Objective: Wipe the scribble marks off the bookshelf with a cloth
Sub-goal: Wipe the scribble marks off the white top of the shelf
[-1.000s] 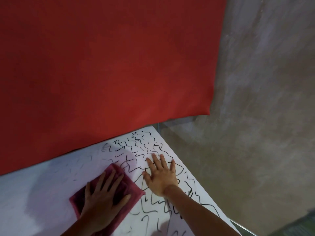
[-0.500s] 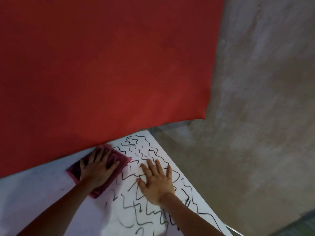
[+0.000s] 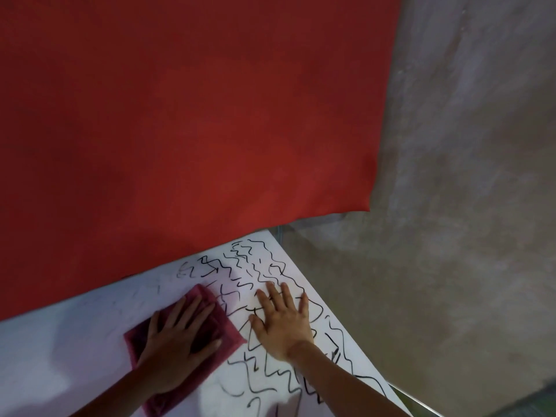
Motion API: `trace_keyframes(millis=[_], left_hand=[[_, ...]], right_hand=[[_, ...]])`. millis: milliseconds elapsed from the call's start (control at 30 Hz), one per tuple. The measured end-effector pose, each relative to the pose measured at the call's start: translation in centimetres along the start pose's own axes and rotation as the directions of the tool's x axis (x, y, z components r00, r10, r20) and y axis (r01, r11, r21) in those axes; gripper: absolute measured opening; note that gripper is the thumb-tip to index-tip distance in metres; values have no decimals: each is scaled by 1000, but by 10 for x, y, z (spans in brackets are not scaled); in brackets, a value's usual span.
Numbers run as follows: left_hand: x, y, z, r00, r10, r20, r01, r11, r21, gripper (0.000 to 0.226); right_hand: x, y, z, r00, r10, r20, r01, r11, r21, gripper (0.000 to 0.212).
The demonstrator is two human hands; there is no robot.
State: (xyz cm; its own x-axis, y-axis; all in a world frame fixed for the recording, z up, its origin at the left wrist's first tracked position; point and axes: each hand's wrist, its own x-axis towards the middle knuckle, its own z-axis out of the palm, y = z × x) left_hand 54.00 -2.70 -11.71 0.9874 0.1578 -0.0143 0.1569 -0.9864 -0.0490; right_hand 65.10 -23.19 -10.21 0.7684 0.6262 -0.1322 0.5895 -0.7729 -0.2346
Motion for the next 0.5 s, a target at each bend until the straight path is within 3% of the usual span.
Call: trace_keyframes(millis=[100,167,333,400,500], left_hand=[[36,-10,-8,997,-65,38,69,993,-94,115],[57,-13,-14,983,-163,84,172,978,-119,125],[91,-15,-21,945,-311,103,319,944,-78,108],[91,-12,-20,934,-335,126,348,933,-94,91],[77,-2,-17,926,-358,118,370,923,-103,80]], right_hand=[[1,0,0,1000,-6,-2,6,1000,19,94],[2,1,-1,1000,-10,-1,10,1000,25,103],[7,2,3,1000,-6,-16,7,999,34,90],[6,3,1,1000,-6,2,6,1000,22,87],[1,1,0,1000,3,16,-4,1000,25,68]])
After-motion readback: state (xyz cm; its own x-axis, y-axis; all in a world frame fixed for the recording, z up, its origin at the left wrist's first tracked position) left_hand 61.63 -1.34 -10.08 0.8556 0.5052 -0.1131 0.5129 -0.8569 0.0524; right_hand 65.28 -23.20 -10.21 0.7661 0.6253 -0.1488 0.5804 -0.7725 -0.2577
